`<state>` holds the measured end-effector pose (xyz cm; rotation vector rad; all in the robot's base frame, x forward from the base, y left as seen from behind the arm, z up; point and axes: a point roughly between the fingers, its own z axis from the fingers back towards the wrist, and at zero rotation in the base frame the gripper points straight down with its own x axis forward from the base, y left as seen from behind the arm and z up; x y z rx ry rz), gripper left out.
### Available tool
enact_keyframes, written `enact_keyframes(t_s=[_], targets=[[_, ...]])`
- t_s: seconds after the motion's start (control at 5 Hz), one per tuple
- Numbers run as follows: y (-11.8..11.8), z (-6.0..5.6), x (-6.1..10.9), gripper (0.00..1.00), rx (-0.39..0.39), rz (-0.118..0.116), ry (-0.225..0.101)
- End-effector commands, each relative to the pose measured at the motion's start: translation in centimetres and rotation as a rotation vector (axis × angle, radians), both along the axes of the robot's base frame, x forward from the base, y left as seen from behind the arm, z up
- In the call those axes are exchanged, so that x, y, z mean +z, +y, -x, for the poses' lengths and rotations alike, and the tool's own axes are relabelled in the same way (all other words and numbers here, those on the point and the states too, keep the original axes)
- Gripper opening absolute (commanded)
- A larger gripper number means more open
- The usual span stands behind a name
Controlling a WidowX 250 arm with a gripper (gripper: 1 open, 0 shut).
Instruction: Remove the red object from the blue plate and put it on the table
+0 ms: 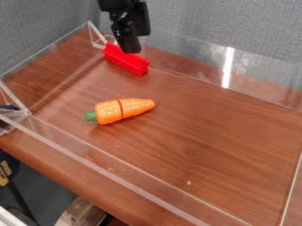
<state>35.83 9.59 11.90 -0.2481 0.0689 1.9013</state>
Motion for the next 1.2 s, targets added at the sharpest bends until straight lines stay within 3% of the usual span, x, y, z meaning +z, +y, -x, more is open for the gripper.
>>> enact_keyframes(t_s=[0.0, 0.2, 0.4, 0.6, 0.8, 1.0], targets=[[-1.4, 0.0, 0.5, 1.00, 0.014, -0.032, -0.049], [-5.1, 1.9, 0.8, 0.00, -0.065, -0.037, -0.051], [-7.0, 3.8, 1.6, 0.00, -0.172, -0.035, -0.054], [-8.6, 5.6, 1.5, 0.00, -0.285, -0.051, -0.071], [-10.8, 7.9, -1.0, 0.00, -0.405, -0.069, -0.082], [-10.7, 8.8, -2.2, 0.00, -0.462, -0.065, -0.087]])
